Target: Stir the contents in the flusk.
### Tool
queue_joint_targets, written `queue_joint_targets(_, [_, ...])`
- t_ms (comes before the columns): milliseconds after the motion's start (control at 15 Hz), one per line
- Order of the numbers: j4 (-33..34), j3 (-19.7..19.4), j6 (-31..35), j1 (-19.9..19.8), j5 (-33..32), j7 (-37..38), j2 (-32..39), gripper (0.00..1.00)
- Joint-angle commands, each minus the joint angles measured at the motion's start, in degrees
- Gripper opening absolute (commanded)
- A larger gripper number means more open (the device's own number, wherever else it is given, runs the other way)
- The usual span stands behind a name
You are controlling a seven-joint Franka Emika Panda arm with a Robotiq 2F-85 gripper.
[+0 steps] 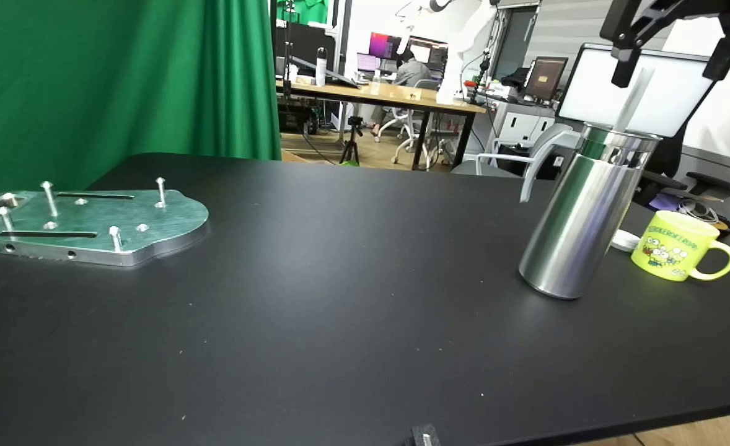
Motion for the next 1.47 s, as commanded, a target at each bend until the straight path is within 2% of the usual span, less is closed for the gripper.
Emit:
queue_joint_targets(0, [7.7, 0.1, -6.2, -1.7, -0.7, 5.7, 9.0, 1.00])
queue_joint_targets(267, [15.2, -1.4, -13.5, -2.0, 0.3, 11.8, 16.4, 1.00])
queue_joint_targets(600, [22.7, -5.3, -19.5, -0.9, 4.3, 17.6, 24.1, 1.00])
queue_joint_targets(1000, [25.2, -10.3, -19.2, 0.3, 16.5, 19.0, 27.3, 1.00])
queue_joint_targets(1400, [26.0, -12.4, -17.4, 0.4, 19.2, 18.8, 25.9, 1.00])
